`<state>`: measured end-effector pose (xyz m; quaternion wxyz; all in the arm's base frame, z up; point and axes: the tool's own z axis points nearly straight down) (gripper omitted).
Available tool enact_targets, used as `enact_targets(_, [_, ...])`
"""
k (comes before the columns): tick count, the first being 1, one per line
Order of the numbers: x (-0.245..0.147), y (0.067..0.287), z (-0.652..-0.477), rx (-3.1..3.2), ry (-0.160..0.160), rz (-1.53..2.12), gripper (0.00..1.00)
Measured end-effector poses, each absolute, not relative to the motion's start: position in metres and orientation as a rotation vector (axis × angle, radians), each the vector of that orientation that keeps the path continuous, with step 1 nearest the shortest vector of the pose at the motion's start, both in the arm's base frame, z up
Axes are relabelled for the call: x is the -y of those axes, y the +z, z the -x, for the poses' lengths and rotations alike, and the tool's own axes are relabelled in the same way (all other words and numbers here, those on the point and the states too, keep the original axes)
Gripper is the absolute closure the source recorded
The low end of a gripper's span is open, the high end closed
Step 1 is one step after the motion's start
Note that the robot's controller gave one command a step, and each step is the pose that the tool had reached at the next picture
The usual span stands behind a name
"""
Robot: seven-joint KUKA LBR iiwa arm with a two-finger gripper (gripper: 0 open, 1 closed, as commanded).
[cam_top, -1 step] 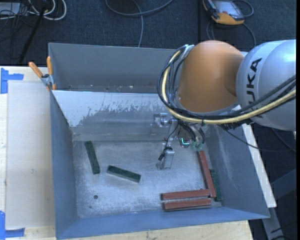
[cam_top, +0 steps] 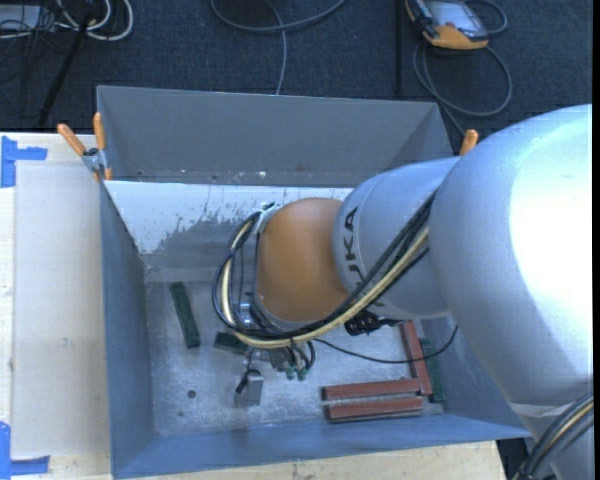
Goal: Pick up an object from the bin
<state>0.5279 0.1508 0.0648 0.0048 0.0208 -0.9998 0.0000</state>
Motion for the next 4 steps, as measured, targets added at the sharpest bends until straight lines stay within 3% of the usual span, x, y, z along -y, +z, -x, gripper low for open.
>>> enact_targets(1, [-0.133, 0.100, -0.570, 3.138, -0.001, 0.190, 0.00])
enact_targets(2, [-0.132, 0.105, -0.550, 3.125, 0.000, 0.287, 0.00])
enact_targets(3, [-0.134, 0.068, -0.545, 3.093, 0.002, 0.522, 0.00])
enact_targets(4, [-0.134, 0.068, -0.545, 3.096, 0.001, 0.524, 0.00])
